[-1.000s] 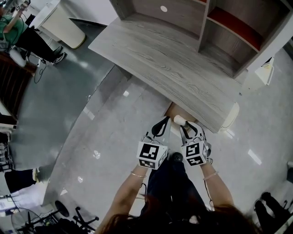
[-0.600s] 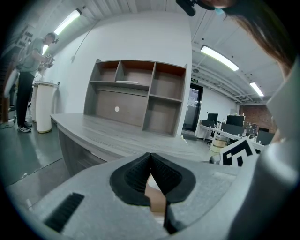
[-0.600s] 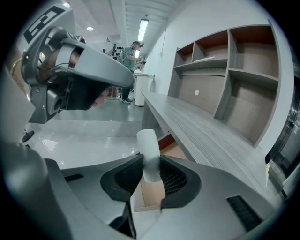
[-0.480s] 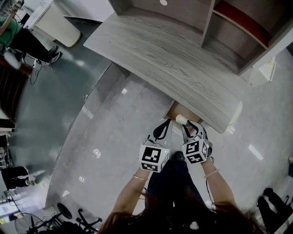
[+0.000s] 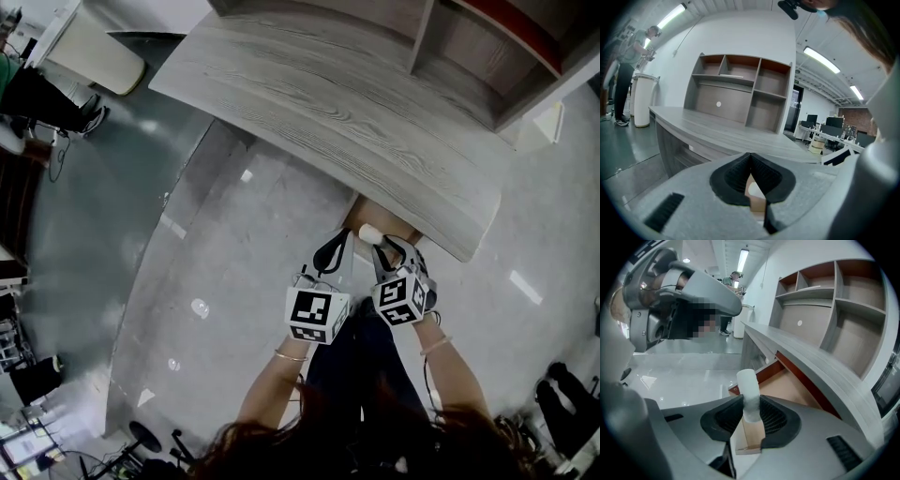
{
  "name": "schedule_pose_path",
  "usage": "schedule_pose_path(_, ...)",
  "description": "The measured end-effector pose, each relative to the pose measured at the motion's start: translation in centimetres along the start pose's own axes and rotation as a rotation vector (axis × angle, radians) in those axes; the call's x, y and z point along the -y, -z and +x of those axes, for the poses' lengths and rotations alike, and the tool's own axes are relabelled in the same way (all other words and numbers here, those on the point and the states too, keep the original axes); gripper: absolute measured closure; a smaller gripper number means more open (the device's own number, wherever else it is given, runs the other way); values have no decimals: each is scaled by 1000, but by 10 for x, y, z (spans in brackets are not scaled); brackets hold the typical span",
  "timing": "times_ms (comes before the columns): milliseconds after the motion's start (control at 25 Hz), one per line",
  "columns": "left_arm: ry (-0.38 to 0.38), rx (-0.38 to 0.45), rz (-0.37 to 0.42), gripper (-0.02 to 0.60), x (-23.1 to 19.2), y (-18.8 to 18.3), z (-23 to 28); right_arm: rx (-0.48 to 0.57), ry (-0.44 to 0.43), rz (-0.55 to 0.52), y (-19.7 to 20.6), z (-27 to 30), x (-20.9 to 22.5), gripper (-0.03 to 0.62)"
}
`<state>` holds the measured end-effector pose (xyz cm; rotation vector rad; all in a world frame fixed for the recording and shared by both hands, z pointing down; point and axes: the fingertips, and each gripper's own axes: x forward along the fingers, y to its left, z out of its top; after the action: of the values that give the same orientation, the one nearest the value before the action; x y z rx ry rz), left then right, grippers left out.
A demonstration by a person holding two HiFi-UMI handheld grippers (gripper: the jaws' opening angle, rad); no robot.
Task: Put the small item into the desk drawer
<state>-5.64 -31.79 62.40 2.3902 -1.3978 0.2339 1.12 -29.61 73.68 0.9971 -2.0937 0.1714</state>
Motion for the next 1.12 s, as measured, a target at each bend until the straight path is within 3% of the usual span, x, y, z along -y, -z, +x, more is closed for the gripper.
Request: schedule_pose_path(1120,30,-54,-50,566,-32,50,17,-218,26,39,49,75,-10,491)
